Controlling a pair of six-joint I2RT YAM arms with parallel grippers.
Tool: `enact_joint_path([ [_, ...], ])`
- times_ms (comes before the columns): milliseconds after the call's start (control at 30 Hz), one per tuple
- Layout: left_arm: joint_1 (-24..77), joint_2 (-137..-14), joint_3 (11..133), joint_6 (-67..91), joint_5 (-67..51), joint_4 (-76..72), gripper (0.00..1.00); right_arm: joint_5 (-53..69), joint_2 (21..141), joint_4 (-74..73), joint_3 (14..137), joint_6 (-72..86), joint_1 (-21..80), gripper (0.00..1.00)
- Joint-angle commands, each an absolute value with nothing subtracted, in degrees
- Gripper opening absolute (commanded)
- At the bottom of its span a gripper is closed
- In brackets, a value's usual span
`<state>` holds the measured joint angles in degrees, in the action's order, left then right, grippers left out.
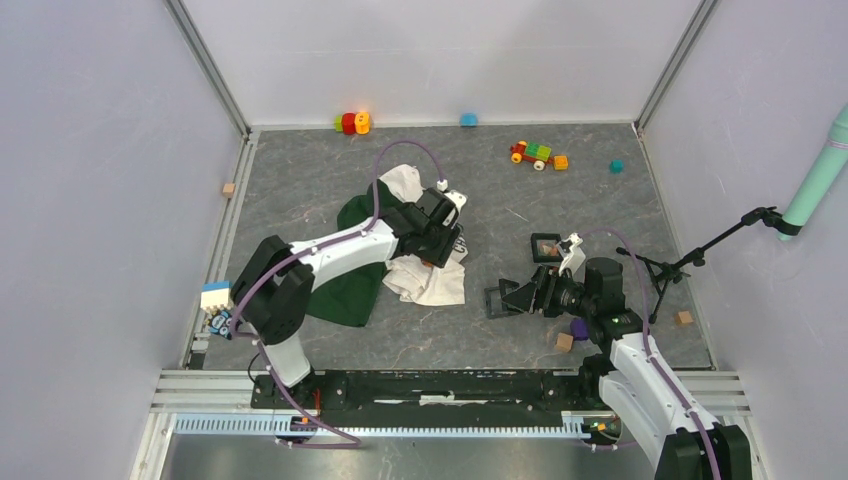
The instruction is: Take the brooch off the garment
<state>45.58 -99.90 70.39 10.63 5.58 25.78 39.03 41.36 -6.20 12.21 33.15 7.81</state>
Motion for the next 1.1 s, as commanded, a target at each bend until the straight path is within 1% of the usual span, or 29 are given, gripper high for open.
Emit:
enact_joint_path([
  [0, 45.1, -104.3, 74.2, 9.0, 9.4, 29.7, 0.59, 40.4, 41.3, -4.9, 14.8, 32.5, 7.6, 0.58],
  [200, 44.8, -104.4, 73.5, 10.7, 12.5, 27.9, 0.61, 40.5, 41.3, -5.0, 14.6, 32.4, 7.5, 0.58],
  [500, 44.5, -106.4, 73.2, 11.0, 9.8, 26.9, 0.63, 40.6, 41.4, -4.9, 14.5, 32.2, 7.6, 0.58],
  [800, 43.0, -98.3, 69.3, 12.1, 6.7, 24.6, 0.65, 40.6, 41.6, -4.9, 14.8, 32.1, 7.5, 0.58],
  [1000, 42.3, -99.1, 71.0, 10.7, 10.5, 26.5, 0.54, 40.7, 41.9, -4.9, 14.7, 31.9, 7.6, 0.58],
  [1067, 42.3, -100.4, 71.5, 10.5, 10.9, 26.5, 0.53, 40.7, 41.9, -4.9, 14.7, 31.9, 7.6, 0.58],
])
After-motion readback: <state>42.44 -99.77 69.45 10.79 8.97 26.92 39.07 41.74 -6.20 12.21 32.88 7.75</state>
